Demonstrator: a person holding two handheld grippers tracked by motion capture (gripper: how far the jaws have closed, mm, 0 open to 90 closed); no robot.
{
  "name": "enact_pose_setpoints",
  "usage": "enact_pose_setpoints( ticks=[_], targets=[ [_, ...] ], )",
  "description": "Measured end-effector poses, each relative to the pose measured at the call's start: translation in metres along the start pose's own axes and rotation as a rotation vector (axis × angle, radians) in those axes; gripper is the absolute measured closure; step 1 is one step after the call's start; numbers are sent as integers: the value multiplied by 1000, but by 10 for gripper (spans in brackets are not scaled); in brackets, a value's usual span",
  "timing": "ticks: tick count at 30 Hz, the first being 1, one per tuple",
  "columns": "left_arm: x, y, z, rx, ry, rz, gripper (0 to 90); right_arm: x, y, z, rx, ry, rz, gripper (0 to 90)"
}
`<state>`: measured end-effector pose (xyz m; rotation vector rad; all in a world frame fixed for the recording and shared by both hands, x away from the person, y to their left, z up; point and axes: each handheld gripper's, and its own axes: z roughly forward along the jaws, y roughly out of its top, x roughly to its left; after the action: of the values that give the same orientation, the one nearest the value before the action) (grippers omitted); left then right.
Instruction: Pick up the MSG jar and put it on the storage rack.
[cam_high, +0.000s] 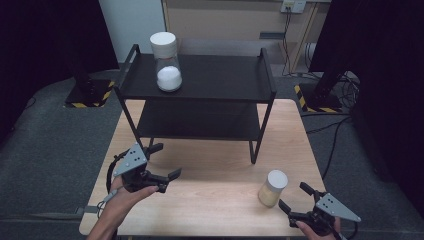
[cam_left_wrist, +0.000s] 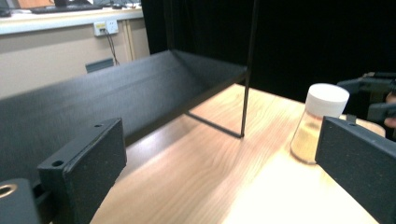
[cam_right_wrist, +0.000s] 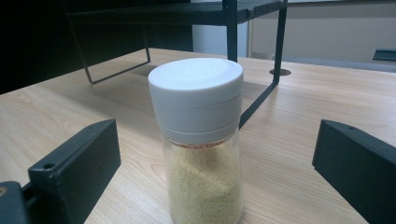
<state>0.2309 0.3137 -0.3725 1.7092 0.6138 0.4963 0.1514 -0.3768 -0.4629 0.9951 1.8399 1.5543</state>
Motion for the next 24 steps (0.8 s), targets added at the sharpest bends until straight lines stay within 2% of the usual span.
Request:
enact_pose_setpoints(
  ticks=[2, 4, 7, 10, 15, 24],
  targets=[
    [-1, -4, 0, 4, 3, -2, 12, 0, 0, 0, 0, -1, -1, 15],
    [-4, -17, -2, 3, 6, -24, 12, 0, 0, 0, 1, -1, -1, 15],
    [-5, -28, -3, 6, 9, -40, 14, 1, 0, 0, 3, -2, -3, 15],
    [-9, -36, -5, 21, 25, -41, 14, 1, 0, 0, 2, -2, -5, 15],
    [-9, -51, -9, 29, 28, -65, 15, 1, 0, 1, 5, -2, -5, 15],
    [-15, -73, -17, 15, 53, -85, 36, 1, 0, 2, 10, -4, -8, 15]
  ],
)
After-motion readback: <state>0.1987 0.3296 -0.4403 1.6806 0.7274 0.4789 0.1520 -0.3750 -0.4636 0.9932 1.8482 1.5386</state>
